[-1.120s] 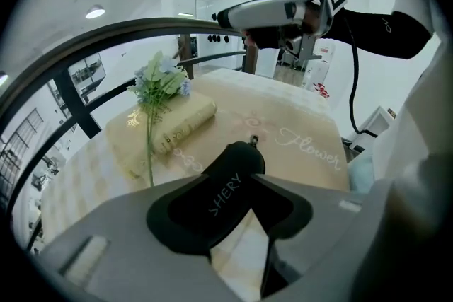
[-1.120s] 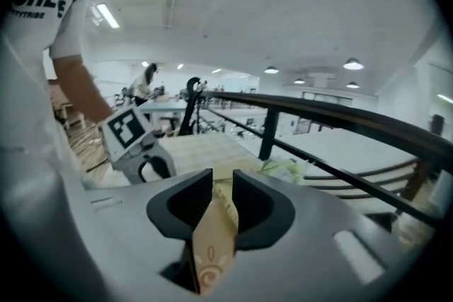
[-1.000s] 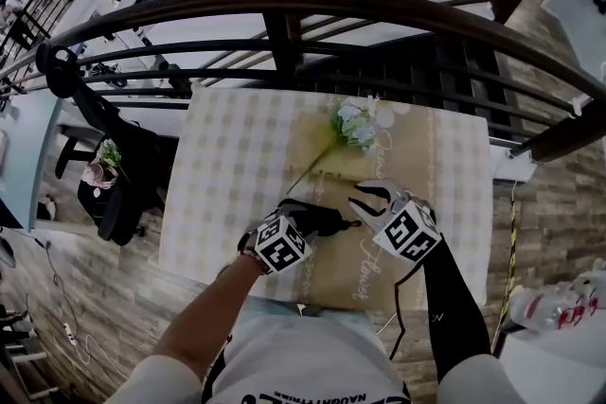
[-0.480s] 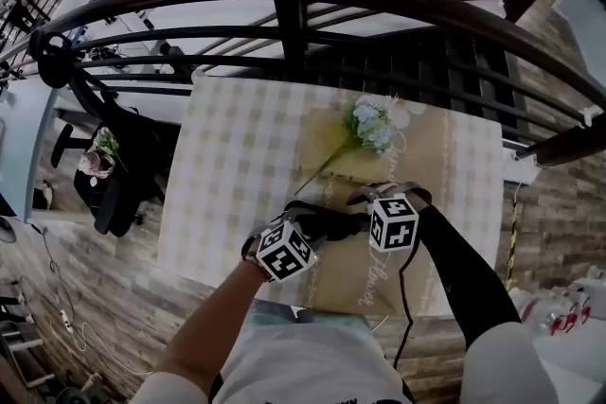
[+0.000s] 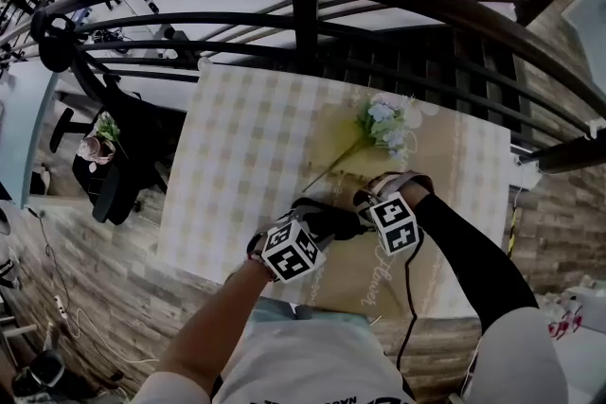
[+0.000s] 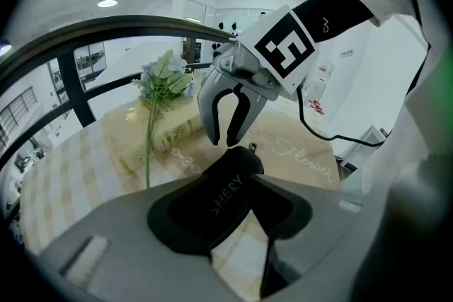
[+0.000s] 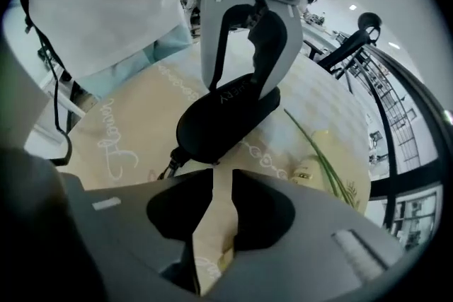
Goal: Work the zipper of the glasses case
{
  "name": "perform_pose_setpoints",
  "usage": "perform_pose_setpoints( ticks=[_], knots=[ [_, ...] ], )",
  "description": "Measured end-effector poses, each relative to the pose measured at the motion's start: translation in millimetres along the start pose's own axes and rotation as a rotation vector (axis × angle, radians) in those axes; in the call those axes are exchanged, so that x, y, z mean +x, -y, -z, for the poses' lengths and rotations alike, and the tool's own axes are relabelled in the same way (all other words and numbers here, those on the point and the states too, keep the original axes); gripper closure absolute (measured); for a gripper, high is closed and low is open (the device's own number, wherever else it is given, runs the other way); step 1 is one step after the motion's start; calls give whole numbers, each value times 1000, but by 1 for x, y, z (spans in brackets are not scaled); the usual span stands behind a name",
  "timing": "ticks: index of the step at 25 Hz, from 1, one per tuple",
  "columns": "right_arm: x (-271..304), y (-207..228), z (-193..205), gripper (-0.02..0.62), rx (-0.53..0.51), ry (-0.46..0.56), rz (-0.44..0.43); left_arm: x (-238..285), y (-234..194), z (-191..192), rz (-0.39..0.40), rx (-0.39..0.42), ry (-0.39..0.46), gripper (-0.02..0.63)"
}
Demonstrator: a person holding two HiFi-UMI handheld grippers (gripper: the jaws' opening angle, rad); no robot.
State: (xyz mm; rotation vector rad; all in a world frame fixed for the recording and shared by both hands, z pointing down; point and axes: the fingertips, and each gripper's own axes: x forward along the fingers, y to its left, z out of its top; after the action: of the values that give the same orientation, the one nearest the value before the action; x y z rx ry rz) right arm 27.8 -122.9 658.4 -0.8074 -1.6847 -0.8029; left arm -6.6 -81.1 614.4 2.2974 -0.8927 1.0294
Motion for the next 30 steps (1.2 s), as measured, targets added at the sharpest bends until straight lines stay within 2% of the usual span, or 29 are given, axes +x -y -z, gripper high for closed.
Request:
perform_pose_setpoints(
  ticks=[5,8,10,11,16,25,27,30],
  knots=[
    [6,-4,-6,477,-72,-7,-22,0,0,0,1,-3,11,433],
    [7,-7,-9,480,-158,-20,-44,-1,1,-1,2,1,12,433],
    [9,-10,-9,531,-223,-28,-53,0,0,0,5,6,13,433],
    [9,-11,-10,534,-240,-28,-50,0,0,0,7,10,14,433],
    [9,-11,-8,546,-176,-11,-76,1,0,1,11,18,16,434],
    [5,-18,-11,549,-155,-38,-136,-2,4,3,26,29,10,436],
    [2,-23,-9,549,-151,-54,-178,-1,4,2,27,33,11,436],
    [-2,-46,-10,568,-112,-51,-298,0,3,1,26,32,12,436]
  ],
)
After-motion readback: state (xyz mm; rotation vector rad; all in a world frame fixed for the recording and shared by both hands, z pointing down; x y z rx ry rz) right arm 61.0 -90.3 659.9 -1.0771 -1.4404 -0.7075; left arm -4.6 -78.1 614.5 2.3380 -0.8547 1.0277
